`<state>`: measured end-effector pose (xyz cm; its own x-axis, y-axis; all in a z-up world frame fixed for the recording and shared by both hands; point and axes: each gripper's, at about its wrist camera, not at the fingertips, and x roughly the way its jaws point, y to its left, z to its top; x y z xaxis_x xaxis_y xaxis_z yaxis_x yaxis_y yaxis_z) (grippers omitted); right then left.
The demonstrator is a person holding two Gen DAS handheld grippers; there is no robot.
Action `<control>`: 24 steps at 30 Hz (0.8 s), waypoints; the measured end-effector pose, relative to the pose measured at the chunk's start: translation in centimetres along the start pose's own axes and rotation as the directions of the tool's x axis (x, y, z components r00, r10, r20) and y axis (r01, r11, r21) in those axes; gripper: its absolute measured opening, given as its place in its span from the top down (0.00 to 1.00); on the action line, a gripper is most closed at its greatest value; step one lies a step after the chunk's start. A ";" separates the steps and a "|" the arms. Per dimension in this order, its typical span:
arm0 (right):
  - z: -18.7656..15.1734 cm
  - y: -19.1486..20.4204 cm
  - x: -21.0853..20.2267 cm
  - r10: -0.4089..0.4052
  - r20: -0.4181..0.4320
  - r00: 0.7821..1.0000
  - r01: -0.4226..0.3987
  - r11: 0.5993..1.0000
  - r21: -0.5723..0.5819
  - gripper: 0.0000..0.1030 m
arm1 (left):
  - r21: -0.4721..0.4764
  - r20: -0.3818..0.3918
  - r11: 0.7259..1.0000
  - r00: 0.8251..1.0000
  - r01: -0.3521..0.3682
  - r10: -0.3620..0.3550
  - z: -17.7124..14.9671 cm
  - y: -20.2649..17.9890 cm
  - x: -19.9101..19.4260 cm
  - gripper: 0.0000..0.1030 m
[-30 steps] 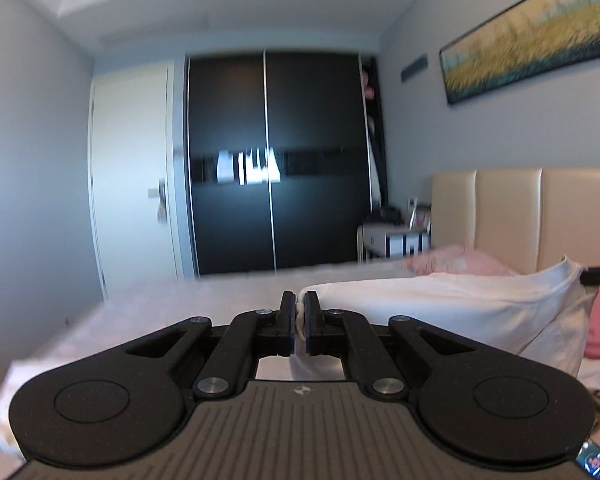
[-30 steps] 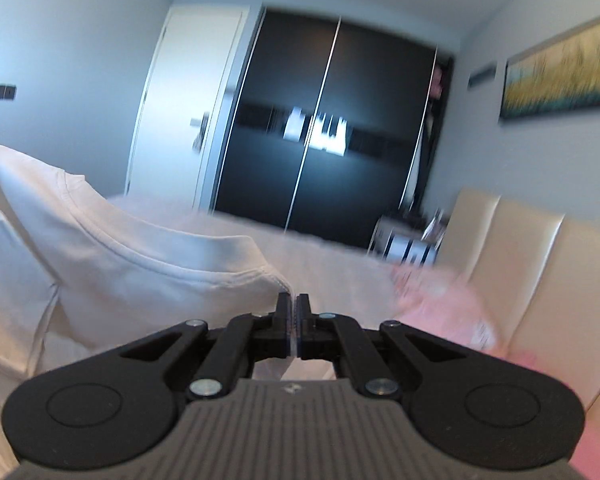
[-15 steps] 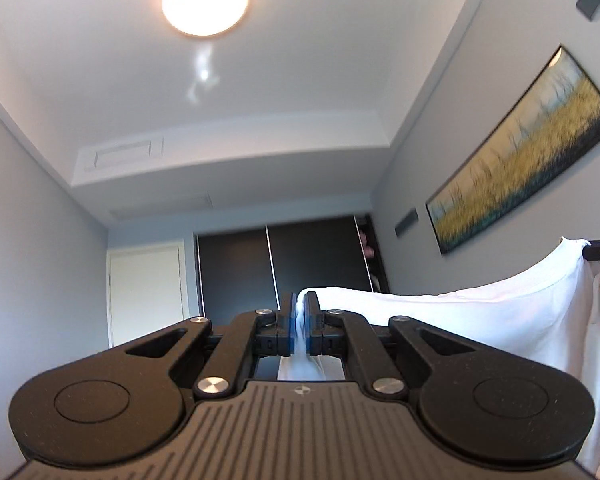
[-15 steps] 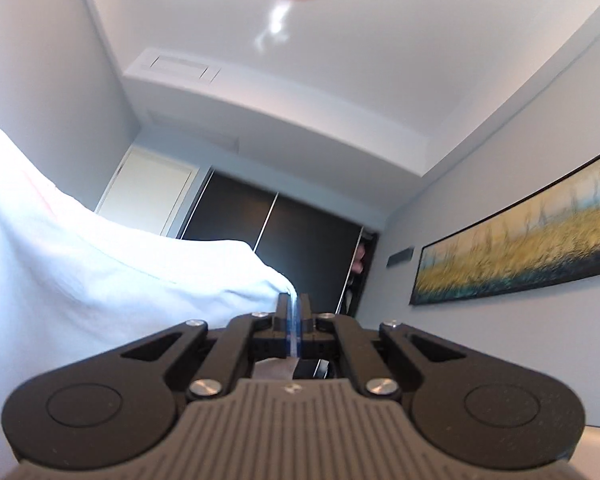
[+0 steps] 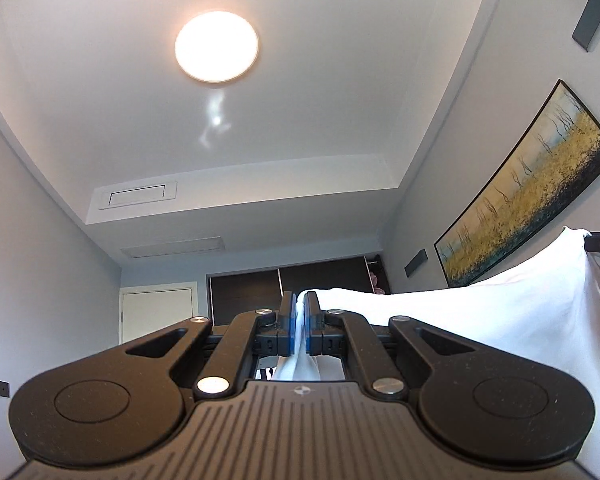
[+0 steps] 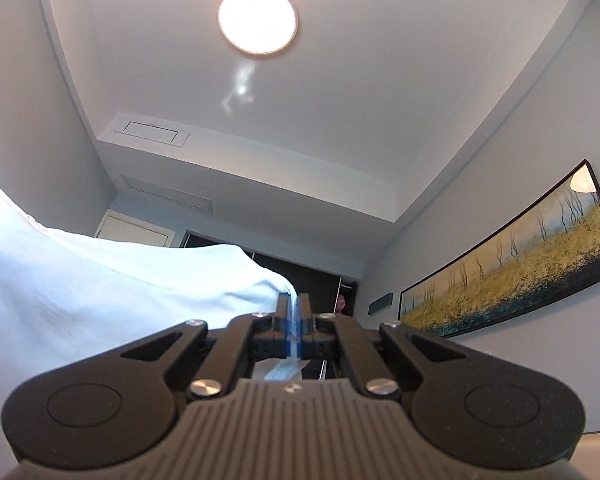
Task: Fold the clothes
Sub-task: 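Raise the shirt high with both tools to let it hang open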
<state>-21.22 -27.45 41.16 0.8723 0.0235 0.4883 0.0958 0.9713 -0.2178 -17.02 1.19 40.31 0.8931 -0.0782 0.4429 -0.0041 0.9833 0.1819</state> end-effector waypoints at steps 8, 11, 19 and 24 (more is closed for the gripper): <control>-0.5 0.8 0.2 0.025 -0.154 0.988 -0.027 1.000 -0.008 0.98 | 0.050 -0.192 0.999 0.981 -0.002 0.012 -7.2 1.0 4.6 0.98; -1.6 1.1 0.0 0.039 -0.221 0.974 -0.042 0.999 -0.008 0.98 | 0.063 -0.262 0.998 0.965 0.008 0.009 -11.1 1.2 6.2 0.98; 0.1 0.9 -3.4 0.067 -0.293 0.954 -0.081 0.996 -0.036 0.98 | 0.056 -0.347 0.998 0.938 0.032 -0.011 -15.9 1.1 7.7 0.98; 5.3 -1.0 -8.5 0.060 -0.276 0.959 -0.071 0.997 -0.033 0.98 | 0.038 -0.326 0.999 0.945 0.033 -0.019 -15.1 1.5 6.2 0.98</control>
<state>-31.25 -27.36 41.66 0.9749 0.0149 0.2222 0.0491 0.9588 -0.2799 -4.74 4.66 30.10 0.9909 -0.0389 0.1287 0.0084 0.9733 0.2295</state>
